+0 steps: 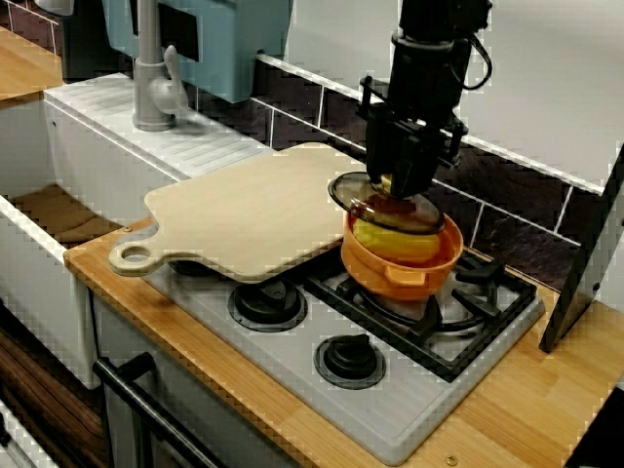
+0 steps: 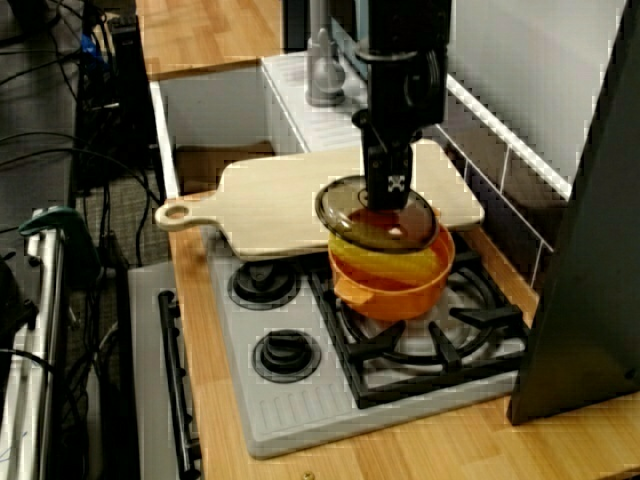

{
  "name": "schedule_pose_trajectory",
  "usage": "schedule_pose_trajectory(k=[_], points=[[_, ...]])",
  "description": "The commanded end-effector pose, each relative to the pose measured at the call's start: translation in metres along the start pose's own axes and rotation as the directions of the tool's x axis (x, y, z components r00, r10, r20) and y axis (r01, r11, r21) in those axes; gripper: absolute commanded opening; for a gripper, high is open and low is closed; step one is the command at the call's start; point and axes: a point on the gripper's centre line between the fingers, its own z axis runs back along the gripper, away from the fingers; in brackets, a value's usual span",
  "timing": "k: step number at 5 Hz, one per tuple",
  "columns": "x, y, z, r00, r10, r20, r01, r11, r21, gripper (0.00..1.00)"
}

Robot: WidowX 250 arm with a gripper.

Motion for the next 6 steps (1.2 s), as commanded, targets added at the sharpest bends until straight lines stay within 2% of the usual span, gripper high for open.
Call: schedule_pose_trajectory(k=[1,2,3,4,5,6], points=[[-0.010,0.028,0.060,0.988,0.039,0.151,-0.040,0.999,-0.002,0.00],[-0.018,0.046,0.067,0.986,0.060,0.158,-0.060,0.998,-0.006,0.00],[-0.030,0.065,0.073,0.978,0.081,0.192,-0.084,0.996,0.009,0.00],[-0.041,0.084,0.067,0.967,0.103,0.234,-0.116,0.992,0.043,0.00],[-0.050,0.102,0.044,0.960,0.110,0.258,-0.136,0.987,0.085,0.00],[-0.053,0.110,0.013,0.963,0.118,0.244,-0.153,0.980,0.130,0.00]])
